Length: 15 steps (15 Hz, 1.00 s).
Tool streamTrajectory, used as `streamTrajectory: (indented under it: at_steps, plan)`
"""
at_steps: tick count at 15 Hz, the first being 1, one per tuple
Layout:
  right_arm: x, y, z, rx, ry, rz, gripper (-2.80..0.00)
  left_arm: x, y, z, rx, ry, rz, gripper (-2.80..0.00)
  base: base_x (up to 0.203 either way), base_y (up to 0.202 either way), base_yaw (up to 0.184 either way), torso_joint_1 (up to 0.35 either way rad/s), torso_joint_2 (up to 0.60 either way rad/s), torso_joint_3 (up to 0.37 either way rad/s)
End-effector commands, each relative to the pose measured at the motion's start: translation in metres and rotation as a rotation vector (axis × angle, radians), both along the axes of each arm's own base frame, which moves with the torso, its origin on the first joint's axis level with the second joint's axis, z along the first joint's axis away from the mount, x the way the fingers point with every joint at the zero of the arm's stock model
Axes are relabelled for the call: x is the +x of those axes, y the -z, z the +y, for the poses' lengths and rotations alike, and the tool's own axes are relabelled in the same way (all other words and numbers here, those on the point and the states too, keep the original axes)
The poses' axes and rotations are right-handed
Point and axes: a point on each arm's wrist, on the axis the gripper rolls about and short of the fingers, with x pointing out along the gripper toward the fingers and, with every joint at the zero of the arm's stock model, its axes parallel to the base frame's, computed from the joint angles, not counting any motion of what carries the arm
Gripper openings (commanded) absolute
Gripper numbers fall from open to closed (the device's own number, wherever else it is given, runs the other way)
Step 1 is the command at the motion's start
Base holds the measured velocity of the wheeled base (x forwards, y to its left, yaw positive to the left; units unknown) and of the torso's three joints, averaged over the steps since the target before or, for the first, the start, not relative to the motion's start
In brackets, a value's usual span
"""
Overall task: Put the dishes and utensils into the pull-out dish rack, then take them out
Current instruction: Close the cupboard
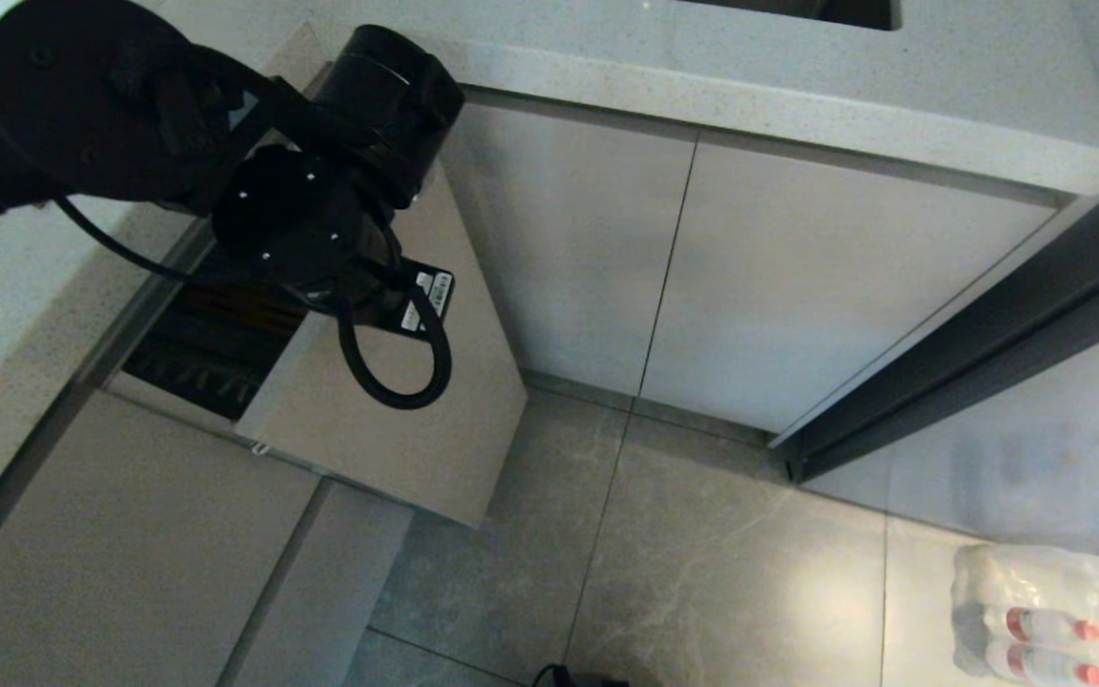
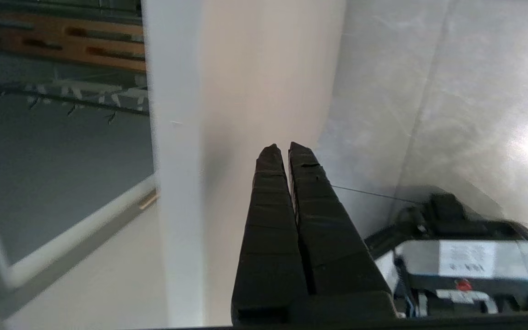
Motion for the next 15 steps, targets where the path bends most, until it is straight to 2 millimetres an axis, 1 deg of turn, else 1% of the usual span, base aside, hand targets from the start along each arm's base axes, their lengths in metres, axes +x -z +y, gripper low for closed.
streamTrajectory:
  at_steps: [1,5,7,11,15]
  plan:
    - [0.0,0.0,0.0,0.0,0.0,0.001,-2.8,0.006,-0.001,0.01,0.001,-0.033,-0.008,-2.8,0.0,0.0,0.0,0.0,0.0,0.0]
    - [0.0,0.0,0.0,0.0,0.0,0.001,-2.8,0.022,-0.006,0.03,0.005,-0.103,-0.057,-2.8,0.0,0.0,0.0,0.0,0.0,0.0]
    - [0.0,0.0,0.0,0.0,0.0,0.0,-2.8,0.026,-0.009,0.033,0.005,-0.138,-0.094,-2.8,0.0,0.0,0.0,0.0,0.0,0.0]
    - [0.0,0.0,0.0,0.0,0.0,0.001,-2.8,0.028,-0.009,0.037,0.024,-0.183,-0.112,-2.8,0.0,0.0,0.0,0.0,0.0,0.0]
    - [0.0,0.0,0.0,0.0,0.0,0.001,-2.8,0.034,-0.012,0.047,0.03,-0.239,-0.143,-2.8,0.0,0.0,0.0,0.0,0.0,0.0]
